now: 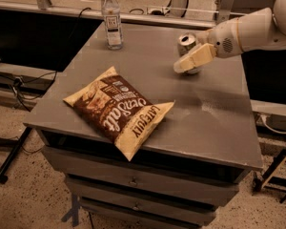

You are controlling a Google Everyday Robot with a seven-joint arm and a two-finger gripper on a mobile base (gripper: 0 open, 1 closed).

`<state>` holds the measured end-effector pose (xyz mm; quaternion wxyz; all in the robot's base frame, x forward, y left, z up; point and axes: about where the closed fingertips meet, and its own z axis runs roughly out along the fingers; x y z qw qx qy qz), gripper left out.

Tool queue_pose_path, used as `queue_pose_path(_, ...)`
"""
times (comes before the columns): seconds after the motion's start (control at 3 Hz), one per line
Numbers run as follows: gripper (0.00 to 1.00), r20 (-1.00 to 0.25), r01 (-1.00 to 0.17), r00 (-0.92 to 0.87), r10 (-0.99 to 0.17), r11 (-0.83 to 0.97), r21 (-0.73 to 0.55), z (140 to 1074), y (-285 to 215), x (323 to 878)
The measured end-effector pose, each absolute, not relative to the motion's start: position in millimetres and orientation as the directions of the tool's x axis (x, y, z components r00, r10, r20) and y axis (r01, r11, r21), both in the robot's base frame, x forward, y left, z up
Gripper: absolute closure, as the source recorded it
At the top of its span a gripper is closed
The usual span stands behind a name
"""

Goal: Knock 7up can over

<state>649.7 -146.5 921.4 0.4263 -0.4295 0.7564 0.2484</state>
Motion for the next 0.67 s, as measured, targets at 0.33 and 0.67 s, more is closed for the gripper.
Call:
queue_pose_path(0.33,0.0,-0.883,-0.896,-0.222,-0.414,0.445,0.017,944,-119,641)
queue_pose_path(0.67,0.0,-0.89,-0.907,-0.203,-0.408,0.42,0.015,953,-107,635)
